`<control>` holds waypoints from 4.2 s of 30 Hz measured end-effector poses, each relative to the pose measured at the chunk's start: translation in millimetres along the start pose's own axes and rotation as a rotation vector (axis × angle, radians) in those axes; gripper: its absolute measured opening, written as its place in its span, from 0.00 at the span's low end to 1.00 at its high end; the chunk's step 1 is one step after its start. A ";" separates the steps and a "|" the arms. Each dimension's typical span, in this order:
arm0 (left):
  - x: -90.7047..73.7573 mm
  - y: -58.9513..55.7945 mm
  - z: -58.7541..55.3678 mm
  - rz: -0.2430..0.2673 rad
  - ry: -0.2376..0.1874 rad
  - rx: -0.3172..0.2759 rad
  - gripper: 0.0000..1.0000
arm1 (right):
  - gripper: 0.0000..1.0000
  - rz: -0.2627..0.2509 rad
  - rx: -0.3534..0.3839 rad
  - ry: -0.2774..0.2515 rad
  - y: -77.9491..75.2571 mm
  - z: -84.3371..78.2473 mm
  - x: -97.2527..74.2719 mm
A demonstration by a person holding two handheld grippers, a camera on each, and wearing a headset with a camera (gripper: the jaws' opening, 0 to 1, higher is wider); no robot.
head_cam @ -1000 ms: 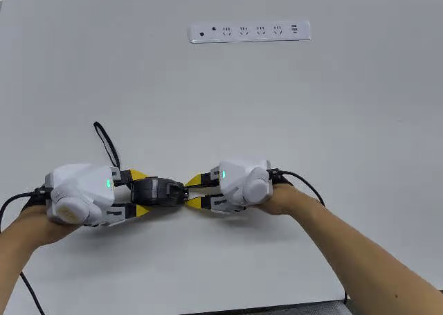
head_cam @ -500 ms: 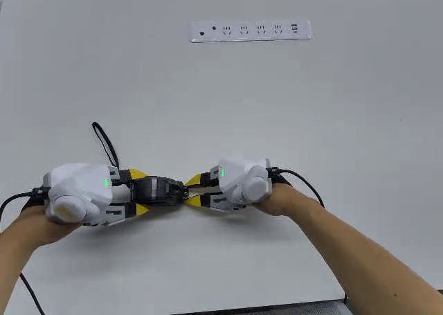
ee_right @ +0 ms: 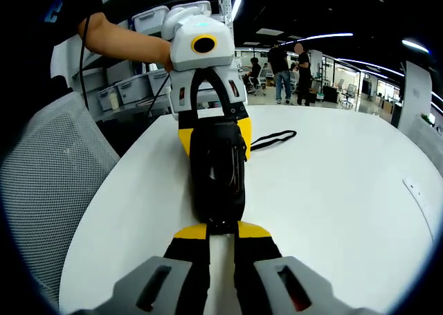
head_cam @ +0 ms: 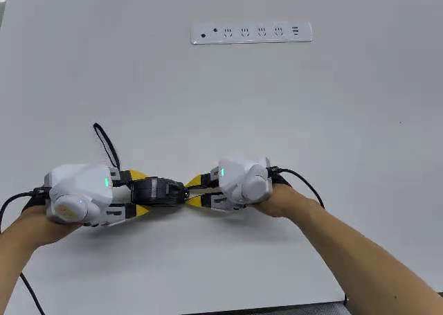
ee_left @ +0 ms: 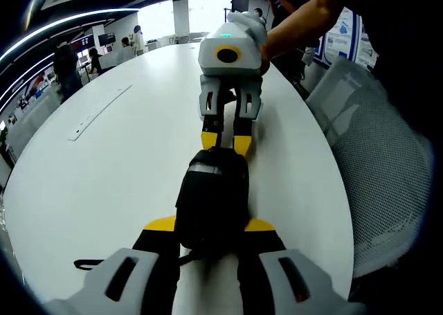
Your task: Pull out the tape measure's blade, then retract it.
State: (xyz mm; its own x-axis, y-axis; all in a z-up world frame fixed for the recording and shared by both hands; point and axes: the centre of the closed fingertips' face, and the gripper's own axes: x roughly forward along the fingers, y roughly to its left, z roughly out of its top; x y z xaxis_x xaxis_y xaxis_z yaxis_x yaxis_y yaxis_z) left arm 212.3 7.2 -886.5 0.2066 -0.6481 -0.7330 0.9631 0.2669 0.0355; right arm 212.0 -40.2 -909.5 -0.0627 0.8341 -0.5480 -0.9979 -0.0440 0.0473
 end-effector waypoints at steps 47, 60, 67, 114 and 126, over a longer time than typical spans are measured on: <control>0.7 0.4 0.2 0.001 0.002 -0.029 0.28 | 0.09 0.006 0.003 0.002 -1.8 -5.0 -8.5; 1.2 1.2 -1.8 0.002 0.003 -0.032 0.28 | 0.09 0.012 0.002 0.007 -2.2 -8.6 -14.3; 1.8 1.5 -2.6 0.003 0.002 -0.033 0.28 | 0.09 0.010 0.002 0.010 -2.3 -11.2 -17.5; 2.8 -0.3 2.7 -0.006 0.006 -0.030 0.28 | 0.09 0.004 0.017 0.035 -3.1 -30.8 -42.3; 2.5 -0.3 2.7 -0.006 0.005 -0.033 0.28 | 0.09 0.002 0.023 0.041 -3.1 -34.8 -48.9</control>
State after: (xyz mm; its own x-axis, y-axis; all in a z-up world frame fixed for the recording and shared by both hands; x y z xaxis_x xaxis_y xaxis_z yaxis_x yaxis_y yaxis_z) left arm 213.0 3.7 -886.5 0.1999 -0.6466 -0.7362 0.9581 0.2865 0.0085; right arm 217.7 -100.0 -911.9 -0.0660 0.8109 -0.5814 -0.9972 -0.0329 0.0672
